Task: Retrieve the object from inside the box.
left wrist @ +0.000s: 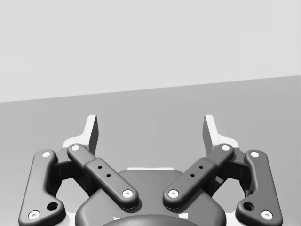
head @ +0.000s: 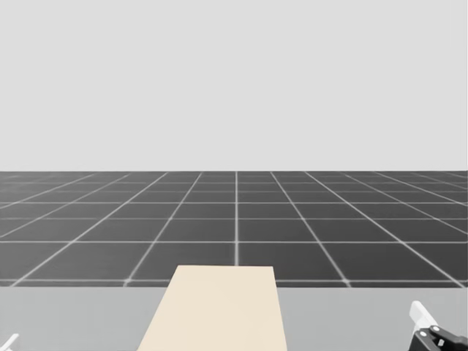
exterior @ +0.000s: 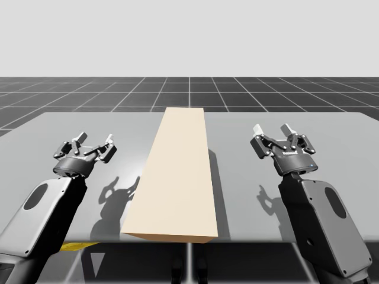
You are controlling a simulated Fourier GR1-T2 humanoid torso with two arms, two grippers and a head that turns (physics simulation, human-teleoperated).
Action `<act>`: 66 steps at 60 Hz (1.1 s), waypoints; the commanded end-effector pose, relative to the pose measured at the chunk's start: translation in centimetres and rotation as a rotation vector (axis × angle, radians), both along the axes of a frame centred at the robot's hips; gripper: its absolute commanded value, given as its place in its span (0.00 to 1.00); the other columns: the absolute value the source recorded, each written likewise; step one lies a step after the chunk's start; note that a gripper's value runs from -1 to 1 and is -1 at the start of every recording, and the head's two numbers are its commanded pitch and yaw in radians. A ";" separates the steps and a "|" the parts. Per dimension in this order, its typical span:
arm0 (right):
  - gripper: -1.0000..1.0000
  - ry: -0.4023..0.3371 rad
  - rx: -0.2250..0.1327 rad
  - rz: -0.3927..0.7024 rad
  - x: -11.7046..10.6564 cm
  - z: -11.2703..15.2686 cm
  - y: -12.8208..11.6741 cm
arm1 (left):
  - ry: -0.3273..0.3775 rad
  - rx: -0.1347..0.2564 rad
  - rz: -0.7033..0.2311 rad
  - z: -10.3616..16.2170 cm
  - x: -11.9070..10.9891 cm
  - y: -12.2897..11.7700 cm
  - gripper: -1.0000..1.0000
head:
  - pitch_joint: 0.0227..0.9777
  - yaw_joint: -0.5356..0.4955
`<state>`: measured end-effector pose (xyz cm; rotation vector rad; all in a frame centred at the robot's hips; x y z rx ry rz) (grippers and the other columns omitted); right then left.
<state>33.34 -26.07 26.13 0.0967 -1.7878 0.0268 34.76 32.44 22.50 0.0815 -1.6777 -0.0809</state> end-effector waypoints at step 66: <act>0.00 0.206 -0.363 0.677 -3.7 -4.1 6.0 | 0.319 0.339 -0.762 -4.8 -5.9 -11.5 0.00 | 0.14 0.51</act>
